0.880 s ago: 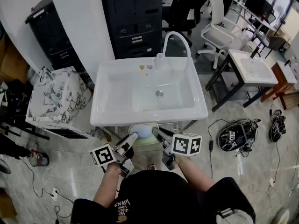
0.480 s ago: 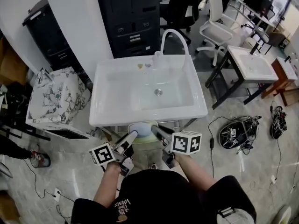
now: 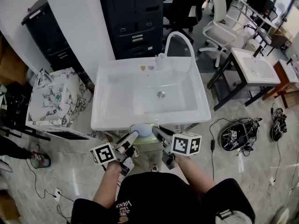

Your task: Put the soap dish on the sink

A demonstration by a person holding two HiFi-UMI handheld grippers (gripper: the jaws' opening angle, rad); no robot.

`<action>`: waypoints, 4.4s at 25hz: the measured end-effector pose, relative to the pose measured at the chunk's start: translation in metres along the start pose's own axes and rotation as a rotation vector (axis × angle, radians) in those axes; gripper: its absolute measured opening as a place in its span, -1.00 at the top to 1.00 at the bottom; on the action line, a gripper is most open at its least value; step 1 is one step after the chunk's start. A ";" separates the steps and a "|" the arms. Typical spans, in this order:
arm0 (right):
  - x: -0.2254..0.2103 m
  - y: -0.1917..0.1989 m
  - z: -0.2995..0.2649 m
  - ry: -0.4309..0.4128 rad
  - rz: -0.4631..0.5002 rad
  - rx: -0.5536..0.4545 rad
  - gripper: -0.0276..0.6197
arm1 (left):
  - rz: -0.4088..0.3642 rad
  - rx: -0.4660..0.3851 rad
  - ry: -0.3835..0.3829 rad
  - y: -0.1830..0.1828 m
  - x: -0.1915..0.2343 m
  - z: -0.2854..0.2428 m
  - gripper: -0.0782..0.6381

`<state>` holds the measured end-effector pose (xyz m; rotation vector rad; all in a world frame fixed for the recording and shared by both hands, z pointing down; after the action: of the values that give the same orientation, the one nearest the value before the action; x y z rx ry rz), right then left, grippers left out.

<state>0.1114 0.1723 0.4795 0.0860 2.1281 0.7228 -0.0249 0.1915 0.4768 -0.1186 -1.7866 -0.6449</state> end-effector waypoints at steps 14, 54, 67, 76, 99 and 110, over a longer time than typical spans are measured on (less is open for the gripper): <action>0.000 -0.062 -0.075 0.042 -0.022 -0.045 0.70 | -0.035 0.074 -0.003 -0.097 0.040 -0.006 0.22; -0.099 -0.182 -0.203 0.073 -0.037 -0.059 0.70 | -0.037 0.051 -0.064 -0.239 0.149 -0.100 0.22; -0.136 -0.208 -0.243 0.092 -0.041 -0.014 0.70 | 0.032 -0.078 -0.106 -0.272 0.190 -0.128 0.21; -0.149 -0.231 -0.257 0.092 -0.041 -0.017 0.70 | 0.031 -0.103 -0.126 -0.293 0.200 -0.144 0.21; -0.168 -0.261 -0.290 0.132 -0.010 0.038 0.70 | 0.105 -0.140 -0.224 -0.324 0.229 -0.164 0.15; -0.174 -0.267 -0.303 0.165 -0.026 0.052 0.70 | 0.191 -0.205 -0.282 -0.331 0.243 -0.165 0.14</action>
<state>0.0418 -0.2441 0.6039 0.0271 2.3018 0.6799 -0.0926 -0.2256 0.6076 -0.5363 -1.9440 -0.6977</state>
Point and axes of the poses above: the fingertips, and each gripper's own axes: z backward along the fingers, x to its left, y out of its underside, the point moved 3 cm from there along z, backward along the fingers, and after that the axes turned 11 degrees about x, right-handed, at the moved point
